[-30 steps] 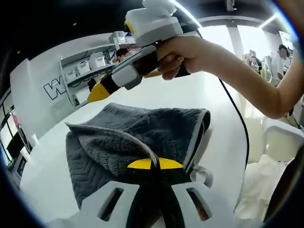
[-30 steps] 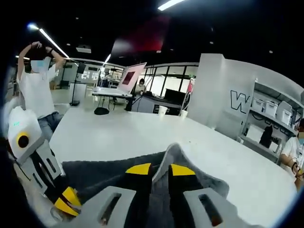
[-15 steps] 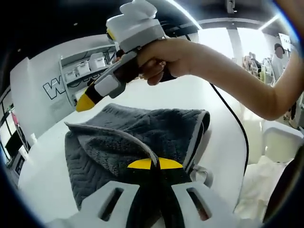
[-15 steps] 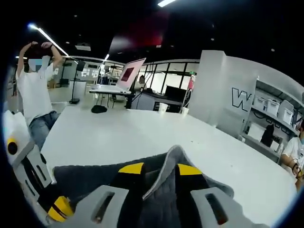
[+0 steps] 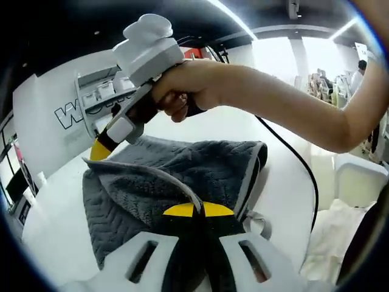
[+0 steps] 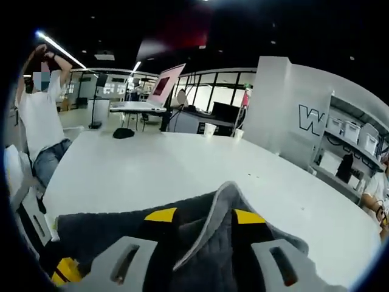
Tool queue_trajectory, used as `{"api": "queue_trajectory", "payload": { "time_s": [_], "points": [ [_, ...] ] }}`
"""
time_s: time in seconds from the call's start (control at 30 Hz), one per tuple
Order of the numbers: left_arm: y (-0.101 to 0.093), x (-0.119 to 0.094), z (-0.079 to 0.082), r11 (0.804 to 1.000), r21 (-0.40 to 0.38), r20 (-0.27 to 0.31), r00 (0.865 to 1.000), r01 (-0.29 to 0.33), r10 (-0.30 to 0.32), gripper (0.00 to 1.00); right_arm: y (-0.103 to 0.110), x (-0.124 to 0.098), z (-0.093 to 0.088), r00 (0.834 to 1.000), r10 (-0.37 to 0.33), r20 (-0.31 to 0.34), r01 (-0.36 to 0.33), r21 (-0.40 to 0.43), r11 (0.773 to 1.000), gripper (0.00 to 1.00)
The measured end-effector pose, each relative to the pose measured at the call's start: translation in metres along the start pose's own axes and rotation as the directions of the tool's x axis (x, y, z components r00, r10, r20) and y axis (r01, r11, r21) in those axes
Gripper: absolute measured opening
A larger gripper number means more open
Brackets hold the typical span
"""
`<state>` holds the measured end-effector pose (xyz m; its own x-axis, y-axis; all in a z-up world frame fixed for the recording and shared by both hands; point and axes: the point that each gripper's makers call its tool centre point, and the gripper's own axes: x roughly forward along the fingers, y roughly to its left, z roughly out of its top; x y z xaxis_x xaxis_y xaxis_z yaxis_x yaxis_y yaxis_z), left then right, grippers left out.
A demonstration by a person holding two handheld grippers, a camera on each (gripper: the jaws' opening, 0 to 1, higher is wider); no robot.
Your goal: Open the folded towel by lifting each exposed corner and separating the folded layers until the towel lies flat within the target outline without major curled edges
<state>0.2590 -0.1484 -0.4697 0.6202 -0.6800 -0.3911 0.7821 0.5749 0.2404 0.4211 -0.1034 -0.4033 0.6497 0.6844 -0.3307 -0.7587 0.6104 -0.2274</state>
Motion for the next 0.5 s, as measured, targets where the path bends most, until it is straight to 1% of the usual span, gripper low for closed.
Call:
{"api": "queue_trajectory", "payload": {
  "time_s": [0.03,0.2,0.23,0.37,0.5],
  "points": [
    [0.000,0.000,0.000,1.000,0.002,0.001,1.000,0.000,0.000,0.01,-0.001,0.005,0.000,1.000,-0.003,-0.006,0.003,0.002,1.000,0.32],
    [0.000,0.000,0.000,1.000,0.002,0.008,1.000,0.002,-0.002,0.01,-0.001,0.015,-0.001,1.000,0.007,-0.020,-0.007,0.001,1.000,0.33],
    [0.000,0.001,0.000,1.000,0.003,0.010,1.000,0.002,-0.002,0.01,-0.002,0.022,-0.002,1.000,0.011,-0.028,-0.011,-0.001,1.000,0.33],
    [-0.001,0.001,0.000,1.000,0.000,0.021,1.000,0.007,-0.007,0.01,-0.003,0.030,-0.004,0.999,0.020,-0.036,-0.020,-0.006,1.000,0.31],
    [-0.001,0.000,0.001,1.000,-0.003,0.032,0.999,0.010,-0.010,0.01,-0.010,0.039,-0.009,0.998,0.012,-0.057,-0.012,-0.001,1.000,0.33]
  ]
}}
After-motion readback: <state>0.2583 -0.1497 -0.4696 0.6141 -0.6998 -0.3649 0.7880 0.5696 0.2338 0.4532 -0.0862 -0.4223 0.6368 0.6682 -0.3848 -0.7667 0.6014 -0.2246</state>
